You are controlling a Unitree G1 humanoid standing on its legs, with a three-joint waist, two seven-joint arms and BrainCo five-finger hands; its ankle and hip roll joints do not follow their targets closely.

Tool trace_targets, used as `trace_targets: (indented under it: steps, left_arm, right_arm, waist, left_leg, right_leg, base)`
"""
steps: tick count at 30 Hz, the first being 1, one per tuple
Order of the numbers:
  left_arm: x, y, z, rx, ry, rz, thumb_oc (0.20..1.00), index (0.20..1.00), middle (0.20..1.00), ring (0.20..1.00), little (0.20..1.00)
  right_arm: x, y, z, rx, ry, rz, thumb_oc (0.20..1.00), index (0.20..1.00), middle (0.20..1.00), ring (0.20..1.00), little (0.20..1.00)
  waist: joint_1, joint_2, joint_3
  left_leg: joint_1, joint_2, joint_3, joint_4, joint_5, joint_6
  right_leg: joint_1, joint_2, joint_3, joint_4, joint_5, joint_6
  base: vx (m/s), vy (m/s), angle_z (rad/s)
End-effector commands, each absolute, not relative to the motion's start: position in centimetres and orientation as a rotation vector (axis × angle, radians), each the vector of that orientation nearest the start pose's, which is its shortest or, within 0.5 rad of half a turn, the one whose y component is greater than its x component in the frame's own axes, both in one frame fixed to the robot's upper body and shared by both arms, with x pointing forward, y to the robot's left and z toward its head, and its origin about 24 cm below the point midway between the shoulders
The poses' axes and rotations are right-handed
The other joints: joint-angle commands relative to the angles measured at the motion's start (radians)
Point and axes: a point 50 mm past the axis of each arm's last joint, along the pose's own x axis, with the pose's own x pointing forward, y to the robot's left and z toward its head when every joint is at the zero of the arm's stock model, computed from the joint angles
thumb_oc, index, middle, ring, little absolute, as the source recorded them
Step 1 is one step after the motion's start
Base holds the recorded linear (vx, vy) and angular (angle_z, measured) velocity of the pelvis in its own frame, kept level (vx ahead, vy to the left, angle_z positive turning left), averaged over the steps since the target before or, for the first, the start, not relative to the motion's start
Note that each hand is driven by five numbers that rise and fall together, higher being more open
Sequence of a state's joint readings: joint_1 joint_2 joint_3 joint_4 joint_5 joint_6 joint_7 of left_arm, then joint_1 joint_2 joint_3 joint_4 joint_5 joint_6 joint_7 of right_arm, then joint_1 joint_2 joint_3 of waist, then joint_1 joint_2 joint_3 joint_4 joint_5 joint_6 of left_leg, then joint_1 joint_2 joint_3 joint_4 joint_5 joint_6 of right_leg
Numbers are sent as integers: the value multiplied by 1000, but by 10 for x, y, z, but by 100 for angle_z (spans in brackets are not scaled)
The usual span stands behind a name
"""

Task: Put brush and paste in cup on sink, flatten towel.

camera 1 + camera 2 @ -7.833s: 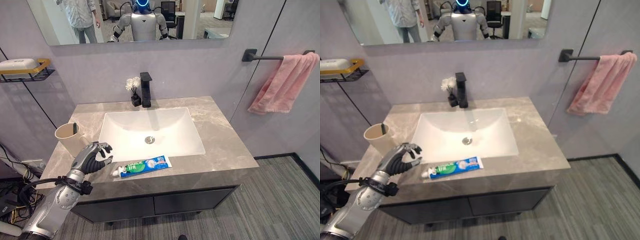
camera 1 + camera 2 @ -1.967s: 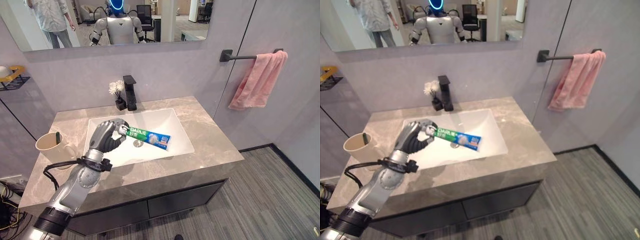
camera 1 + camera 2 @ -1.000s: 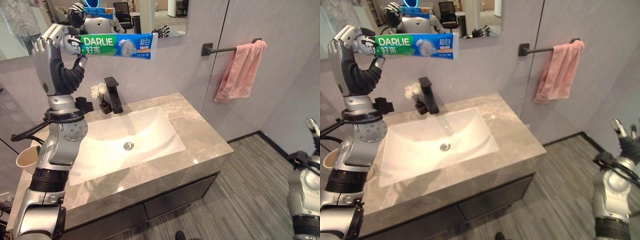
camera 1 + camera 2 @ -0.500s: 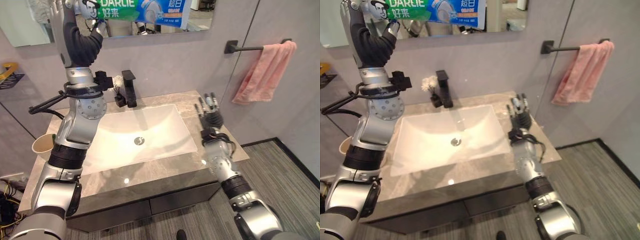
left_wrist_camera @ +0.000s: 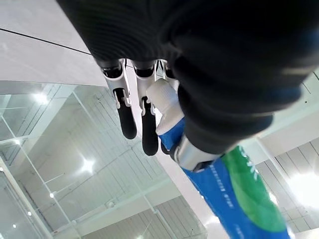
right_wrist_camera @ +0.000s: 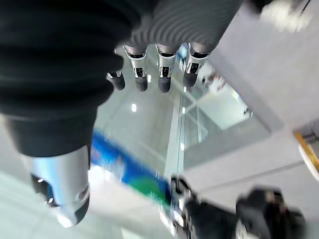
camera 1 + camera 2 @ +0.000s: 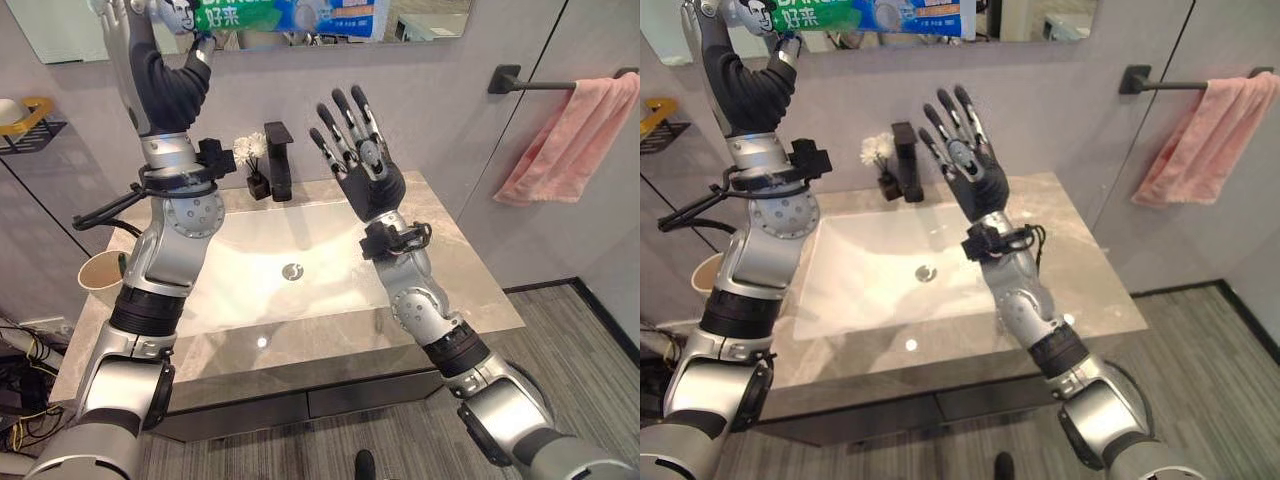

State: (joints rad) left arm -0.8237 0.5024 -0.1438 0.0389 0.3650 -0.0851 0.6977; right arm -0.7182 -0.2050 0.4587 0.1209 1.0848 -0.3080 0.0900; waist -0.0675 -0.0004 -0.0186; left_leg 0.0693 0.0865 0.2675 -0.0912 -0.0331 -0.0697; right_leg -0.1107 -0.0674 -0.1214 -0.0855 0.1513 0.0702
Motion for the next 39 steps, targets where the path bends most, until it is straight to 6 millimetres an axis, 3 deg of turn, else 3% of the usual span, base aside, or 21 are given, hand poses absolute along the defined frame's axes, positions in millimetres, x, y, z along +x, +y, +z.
trace_targets:
  steps: [1,7,13,23,39]
  left_arm:
    - [296,146,338,535,-1334,550,200,200,200,200,200]
    - [296,143,330,506,-1322,522,200,200,200,200,200]
    - [298,138,323,471,-1297,477,200,200,200,200,200]
    - [298,135,318,443,-1291,443,200,200,200,200,200]
    - [295,136,308,439,-1274,419,200,200,200,200,200]
  right_arm:
    - [308,-43,264,717,-711,821,1000,1000,1000,1000,1000]
    - [305,-36,278,711,-752,842,1000,1000,1000,1000,1000]
    - [323,-27,278,715,-677,773,1000,1000,1000,1000,1000]
    - [332,-29,293,733,-703,698,1000,1000,1000,1000,1000]
    - [311,-28,325,766,-855,743,1000,1000,1000,1000,1000]
  waist:
    - [7,-48,-13]
    - [13,-55,-16]
    - [25,-61,-22]
    - [39,-66,-23]
    - [47,-70,-25]
  left_leg:
    - [-19,-2,-49,4,10,3]
    - [-14,-4,-54,4,5,6]
    - [-11,-7,-61,4,3,7]
    - [-21,-11,-77,4,4,10]
    - [-25,-14,-86,4,3,12]
  right_leg:
    - [98,-69,56,-2,-62,97]
    - [104,-69,58,-2,-65,97]
    - [112,-72,52,-2,-66,95]
    - [113,-76,38,-2,-65,92]
    - [117,-75,35,-2,-71,90]
  base:
    - [0,0,0]
    - [0,0,0]
    - [0,2,1]
    - [4,0,4]
    - [4,-1,2]
